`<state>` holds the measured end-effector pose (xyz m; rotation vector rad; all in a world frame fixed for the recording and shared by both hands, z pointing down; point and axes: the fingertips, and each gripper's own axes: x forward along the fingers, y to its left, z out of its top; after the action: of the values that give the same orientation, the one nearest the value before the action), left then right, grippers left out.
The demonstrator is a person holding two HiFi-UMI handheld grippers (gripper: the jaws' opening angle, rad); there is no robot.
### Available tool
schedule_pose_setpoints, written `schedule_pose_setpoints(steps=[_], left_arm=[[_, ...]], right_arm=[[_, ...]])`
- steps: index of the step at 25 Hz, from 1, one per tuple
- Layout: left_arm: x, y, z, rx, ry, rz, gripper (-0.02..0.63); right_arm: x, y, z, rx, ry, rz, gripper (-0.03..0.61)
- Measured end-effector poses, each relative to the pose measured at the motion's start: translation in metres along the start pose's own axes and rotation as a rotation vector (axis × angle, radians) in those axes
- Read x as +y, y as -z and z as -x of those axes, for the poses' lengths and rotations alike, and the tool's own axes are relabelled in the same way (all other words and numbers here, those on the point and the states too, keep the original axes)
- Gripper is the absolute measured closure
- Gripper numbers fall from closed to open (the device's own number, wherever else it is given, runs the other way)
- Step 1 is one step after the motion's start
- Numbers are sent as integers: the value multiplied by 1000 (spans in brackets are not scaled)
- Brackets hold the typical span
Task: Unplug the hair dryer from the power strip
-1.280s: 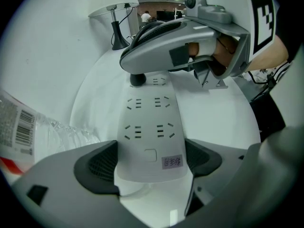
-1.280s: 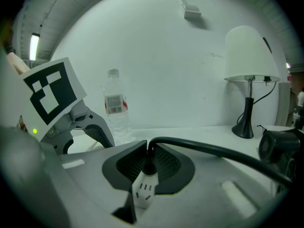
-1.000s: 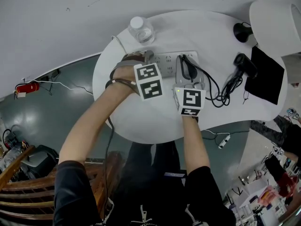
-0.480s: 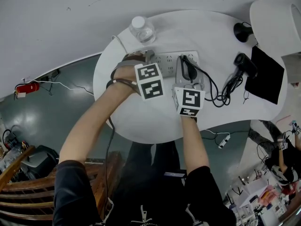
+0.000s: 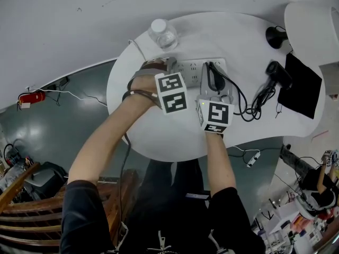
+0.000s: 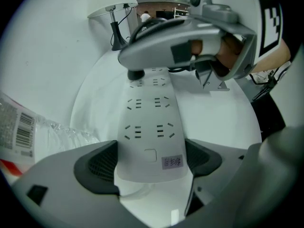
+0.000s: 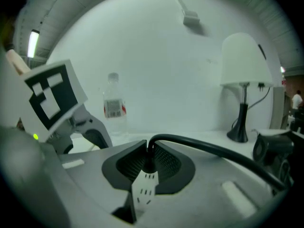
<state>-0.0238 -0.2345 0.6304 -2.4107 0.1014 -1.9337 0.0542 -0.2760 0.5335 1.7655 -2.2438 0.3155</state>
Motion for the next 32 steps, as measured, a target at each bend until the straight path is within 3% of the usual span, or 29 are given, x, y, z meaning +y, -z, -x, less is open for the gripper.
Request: schedule_pose_setpoints(steps=[2, 4, 11, 19, 23, 32], left_arm=[[1, 0, 0, 5, 0, -5, 198], [2, 1, 0, 13, -3, -7, 198], [1, 0, 0, 23, -2, -9, 198], [0, 0, 2, -12, -7, -14, 196], [0, -1, 9, -50, -49, -26, 198], [5, -25, 60, -225, -148, 130, 199]], right_arm=[[-1, -31, 6, -84, 24, 52, 534], [-5, -49, 5, -102, 20, 52, 534], [-23, -30, 14, -59, -13, -41, 532], [-28, -38, 24, -75, -77, -43, 531], [-37, -46, 29, -71, -97, -24, 531], [-43, -82, 48, -92, -126, 5, 531]])
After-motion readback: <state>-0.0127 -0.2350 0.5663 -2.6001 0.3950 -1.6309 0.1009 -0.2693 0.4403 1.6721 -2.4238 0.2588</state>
